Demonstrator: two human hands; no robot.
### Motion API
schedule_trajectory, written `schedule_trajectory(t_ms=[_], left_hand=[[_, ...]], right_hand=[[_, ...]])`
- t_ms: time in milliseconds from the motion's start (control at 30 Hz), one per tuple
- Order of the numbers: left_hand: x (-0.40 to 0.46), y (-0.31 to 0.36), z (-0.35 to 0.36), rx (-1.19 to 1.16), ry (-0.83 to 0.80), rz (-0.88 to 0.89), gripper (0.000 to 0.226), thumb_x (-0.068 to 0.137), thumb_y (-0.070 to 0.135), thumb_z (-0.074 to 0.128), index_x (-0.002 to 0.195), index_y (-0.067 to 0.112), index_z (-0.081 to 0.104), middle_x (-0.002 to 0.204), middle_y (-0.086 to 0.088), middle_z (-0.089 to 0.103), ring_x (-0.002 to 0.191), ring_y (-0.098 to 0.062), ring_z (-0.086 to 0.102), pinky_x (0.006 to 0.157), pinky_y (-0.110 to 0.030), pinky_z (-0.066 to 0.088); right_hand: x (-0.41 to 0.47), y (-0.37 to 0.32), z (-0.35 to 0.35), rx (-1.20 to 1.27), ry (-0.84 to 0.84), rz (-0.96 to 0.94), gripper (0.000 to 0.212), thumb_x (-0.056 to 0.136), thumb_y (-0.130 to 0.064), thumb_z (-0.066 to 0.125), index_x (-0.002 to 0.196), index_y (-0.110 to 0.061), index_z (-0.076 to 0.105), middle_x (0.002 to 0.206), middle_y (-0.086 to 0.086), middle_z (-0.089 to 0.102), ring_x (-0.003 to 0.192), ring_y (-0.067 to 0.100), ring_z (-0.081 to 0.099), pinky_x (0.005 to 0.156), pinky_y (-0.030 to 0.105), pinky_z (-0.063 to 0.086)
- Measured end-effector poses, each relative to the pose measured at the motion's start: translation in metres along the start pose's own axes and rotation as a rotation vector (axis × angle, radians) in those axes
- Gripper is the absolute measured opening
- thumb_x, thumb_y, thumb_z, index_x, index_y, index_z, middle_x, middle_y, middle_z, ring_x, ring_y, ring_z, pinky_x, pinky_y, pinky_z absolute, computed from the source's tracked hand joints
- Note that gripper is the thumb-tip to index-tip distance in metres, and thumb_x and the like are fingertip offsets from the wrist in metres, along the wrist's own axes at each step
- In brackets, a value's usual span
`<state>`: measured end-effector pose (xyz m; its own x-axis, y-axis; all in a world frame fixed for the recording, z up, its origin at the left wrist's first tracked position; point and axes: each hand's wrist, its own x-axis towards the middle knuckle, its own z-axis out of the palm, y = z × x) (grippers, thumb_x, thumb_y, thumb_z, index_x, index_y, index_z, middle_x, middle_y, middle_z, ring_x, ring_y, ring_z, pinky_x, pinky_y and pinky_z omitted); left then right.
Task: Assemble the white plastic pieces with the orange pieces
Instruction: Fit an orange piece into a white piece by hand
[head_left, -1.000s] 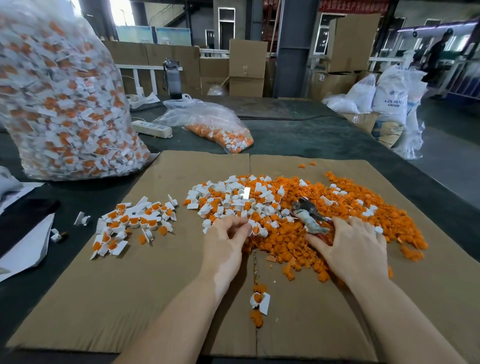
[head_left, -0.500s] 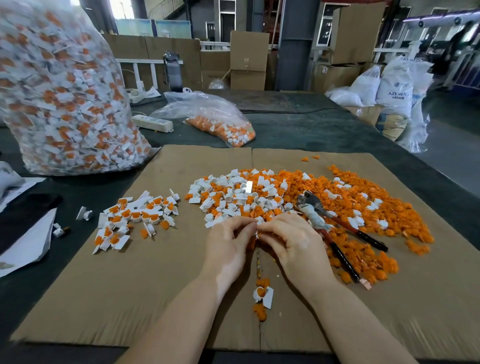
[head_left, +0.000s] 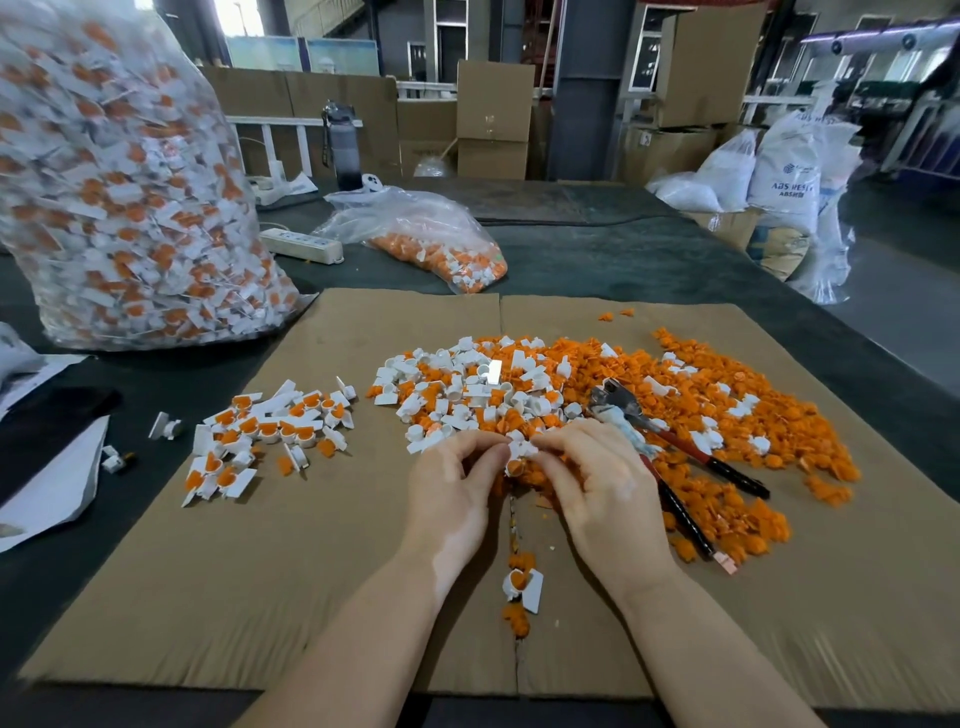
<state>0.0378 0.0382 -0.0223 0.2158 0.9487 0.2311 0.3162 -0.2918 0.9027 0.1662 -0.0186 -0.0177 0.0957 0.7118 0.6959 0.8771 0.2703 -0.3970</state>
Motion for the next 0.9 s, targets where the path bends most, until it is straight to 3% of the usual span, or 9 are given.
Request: schedule_trajectory(t_ms=[167,467,567,633,767,900], left_hand=[[0.0,-0.0006,0.0005,0.004,-0.014,0.012,0.017,0.092,0.019,0.057,0.102,0.021,0.071,0.096,0.011,0.067,0.089,0.003,0.056,0.071,0.003,0.036],[-0.0004,0.0003,0.0013,0.02,-0.034,0.029,0.017,0.092,0.017,0.056,0.101,0.021,0.07,0.092,0.016,0.06,0.088,0.005,0.054,0.073,0.002,0.035],[-0.0028,0.0027,-0.0005,-0.025,-0.054,0.003,0.019,0.09,0.014,0.059,0.099,0.029,0.068,0.096,0.016,0.063,0.095,0.0,0.056,0.08,-0.006,0.041],[-0.0055,0.0042,-0.0032,-0.061,-0.107,0.024,0.033,0.085,0.006,0.063,0.1,0.036,0.065,0.102,0.015,0.064,0.098,-0.002,0.059,0.082,-0.01,0.046],[-0.0074,0.0062,-0.0024,0.067,-0.167,0.12,0.038,0.082,0.013,0.07,0.108,0.039,0.061,0.108,0.018,0.064,0.1,0.001,0.058,0.089,-0.012,0.046],[-0.0056,0.005,0.0011,0.177,-0.111,0.117,0.032,0.085,0.019,0.067,0.114,0.031,0.064,0.111,0.014,0.065,0.102,-0.002,0.056,0.091,-0.019,0.045]], right_hand=[[-0.0012,0.0,-0.0013,0.028,-0.029,0.011,0.009,0.083,-0.005,0.067,0.091,-0.005,0.072,0.086,0.002,0.066,0.086,0.014,0.06,0.08,0.026,0.051],[-0.0027,-0.0011,-0.0005,-0.001,-0.078,-0.065,0.01,0.078,-0.004,0.073,0.087,-0.009,0.071,0.083,0.0,0.064,0.081,0.015,0.059,0.076,0.022,0.049],[-0.0019,-0.0011,-0.0003,-0.003,-0.077,-0.058,0.006,0.079,-0.006,0.072,0.083,-0.009,0.07,0.08,-0.001,0.064,0.08,0.014,0.058,0.074,0.023,0.049],[-0.0011,-0.0005,0.0002,0.027,-0.054,-0.001,0.003,0.081,-0.006,0.069,0.083,-0.008,0.069,0.081,0.0,0.064,0.081,0.014,0.059,0.075,0.026,0.05],[-0.0011,-0.0007,0.0003,0.077,-0.049,0.063,0.003,0.084,-0.005,0.066,0.084,-0.006,0.068,0.083,0.002,0.064,0.083,0.014,0.058,0.075,0.029,0.051],[-0.0006,-0.0031,-0.0004,0.033,-0.072,0.013,0.002,0.081,-0.005,0.069,0.083,-0.006,0.069,0.081,0.002,0.064,0.081,0.014,0.059,0.076,0.02,0.047]])
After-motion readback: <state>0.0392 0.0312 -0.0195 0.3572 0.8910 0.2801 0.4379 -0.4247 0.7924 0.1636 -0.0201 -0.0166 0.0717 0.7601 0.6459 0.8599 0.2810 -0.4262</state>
